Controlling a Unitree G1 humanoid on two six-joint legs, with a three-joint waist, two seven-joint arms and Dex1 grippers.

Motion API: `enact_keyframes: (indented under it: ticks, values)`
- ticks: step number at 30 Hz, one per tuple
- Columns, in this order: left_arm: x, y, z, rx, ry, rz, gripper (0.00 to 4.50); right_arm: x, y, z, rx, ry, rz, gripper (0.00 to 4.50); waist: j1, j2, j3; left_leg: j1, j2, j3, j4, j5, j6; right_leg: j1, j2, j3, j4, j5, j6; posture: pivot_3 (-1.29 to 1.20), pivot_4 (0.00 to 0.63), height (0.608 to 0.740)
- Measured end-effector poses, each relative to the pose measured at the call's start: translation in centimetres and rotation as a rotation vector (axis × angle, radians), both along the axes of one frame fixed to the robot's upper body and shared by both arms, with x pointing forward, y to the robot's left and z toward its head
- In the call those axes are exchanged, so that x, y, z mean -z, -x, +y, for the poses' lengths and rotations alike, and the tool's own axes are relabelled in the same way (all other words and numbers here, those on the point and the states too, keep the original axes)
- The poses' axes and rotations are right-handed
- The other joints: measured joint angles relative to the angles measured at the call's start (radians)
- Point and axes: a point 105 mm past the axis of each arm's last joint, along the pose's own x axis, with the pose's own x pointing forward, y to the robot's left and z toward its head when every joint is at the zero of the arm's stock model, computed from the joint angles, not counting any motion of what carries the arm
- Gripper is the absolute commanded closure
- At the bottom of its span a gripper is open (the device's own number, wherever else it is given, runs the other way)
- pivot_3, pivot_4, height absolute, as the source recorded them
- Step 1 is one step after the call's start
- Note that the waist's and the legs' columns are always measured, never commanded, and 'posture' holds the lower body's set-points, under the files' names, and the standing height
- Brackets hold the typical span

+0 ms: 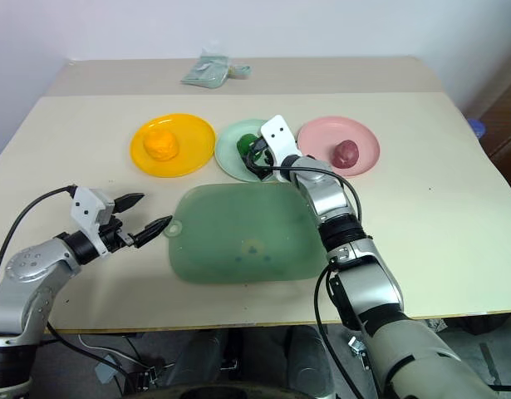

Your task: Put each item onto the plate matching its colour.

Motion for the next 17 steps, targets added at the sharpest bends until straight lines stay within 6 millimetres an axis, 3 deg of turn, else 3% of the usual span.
enact_keyframes:
  ticks: [3,8,10,15,17]
  values:
    - [-0.2,0.1,0.2,-0.023,0.01,-0.012,0.0,-1.8,1.2,-1.8,-0.086,0.021,-0.102,0.08,0.001,0.0,0.0,0.0,0.0,0.0,0.0,0.0,0.0,0.0,0.0,0.0,0.0,0.0,0.0,0.0,0.15,0.74]
    - [-0.2,0.2,2.8,-0.138,0.0,-0.021,0.0,-2.5,5.0,-8.5,-0.163,0.01,-0.101,0.08,0.0,0.0,0.0,0.001,0.001,0.0,0.0,0.0,0.0,0.002,0.0,0.0,-0.003,0.0,0.0,0.0,0.15,0.74]
    - [0.0,0.3,3.9,-0.177,-0.006,-0.021,0.0,-1.9,6.9,-11.1,-0.184,0.014,-0.049,0.08,0.0,0.0,0.0,0.001,0.002,0.001,0.0,0.0,0.0,0.002,0.0,0.0,-0.003,0.0,0.0,0.0,0.15,0.74]
    - [1.4,2.2,8.8,-0.324,-0.043,0.034,0.0,1.1,11.1,-18.7,-0.069,-0.027,0.169,0.08,0.002,0.0,0.0,0.002,0.002,0.002,0.0,0.0,0.001,0.001,-0.001,0.0,-0.004,0.0,0.0,0.0,0.15,0.74]
    - [1.7,2.7,9.8,-0.354,-0.048,0.049,0.0,1.5,12.1,-20.0,-0.048,-0.04,0.211,0.08,0.002,0.0,0.0,0.002,0.002,0.002,0.0,0.0,0.0,0.001,-0.002,0.001,-0.004,0.0,0.0,0.0,0.15,0.74]
